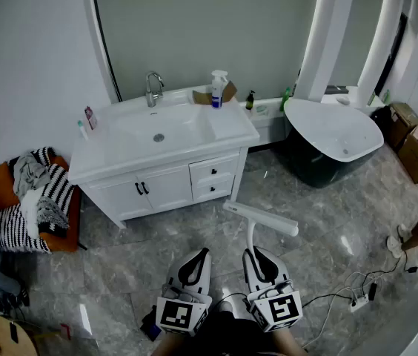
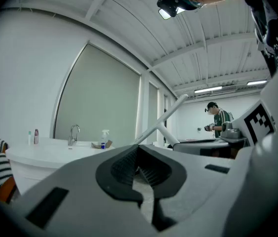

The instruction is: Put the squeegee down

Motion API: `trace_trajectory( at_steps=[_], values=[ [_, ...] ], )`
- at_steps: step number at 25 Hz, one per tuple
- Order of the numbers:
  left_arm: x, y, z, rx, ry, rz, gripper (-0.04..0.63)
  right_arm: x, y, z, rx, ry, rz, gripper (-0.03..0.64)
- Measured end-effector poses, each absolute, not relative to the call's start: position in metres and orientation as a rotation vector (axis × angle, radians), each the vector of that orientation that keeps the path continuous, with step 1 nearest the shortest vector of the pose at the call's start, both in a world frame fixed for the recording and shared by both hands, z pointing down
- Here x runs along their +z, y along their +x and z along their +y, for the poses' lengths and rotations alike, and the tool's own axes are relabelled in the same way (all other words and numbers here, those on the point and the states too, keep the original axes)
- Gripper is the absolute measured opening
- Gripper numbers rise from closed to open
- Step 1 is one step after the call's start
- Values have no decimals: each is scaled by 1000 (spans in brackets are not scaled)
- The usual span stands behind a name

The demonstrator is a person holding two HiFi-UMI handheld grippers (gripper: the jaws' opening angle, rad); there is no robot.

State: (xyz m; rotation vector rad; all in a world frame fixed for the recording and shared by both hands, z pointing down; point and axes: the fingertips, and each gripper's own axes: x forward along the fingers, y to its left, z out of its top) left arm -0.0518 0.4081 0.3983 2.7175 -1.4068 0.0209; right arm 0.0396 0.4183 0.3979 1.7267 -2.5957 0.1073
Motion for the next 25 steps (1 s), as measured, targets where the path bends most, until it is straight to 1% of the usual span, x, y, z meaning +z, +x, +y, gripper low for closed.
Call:
trace_trajectory(
  at_steps=[9, 15, 20, 25],
  values=[
    [402, -34, 407, 36, 2702, -1436, 5, 398, 59, 417, 116, 1704, -2623, 54],
    [401, -16, 408, -76, 2678, -1479, 5, 408, 70, 421, 142, 1637, -2688, 54],
    [409, -13, 403, -41, 2661, -1476, 5, 414, 78, 411, 188, 1637, -2676, 54],
    [411, -22, 383, -67, 2650, -1485, 5, 416, 72, 390, 207, 1641, -2671, 54]
  ],
)
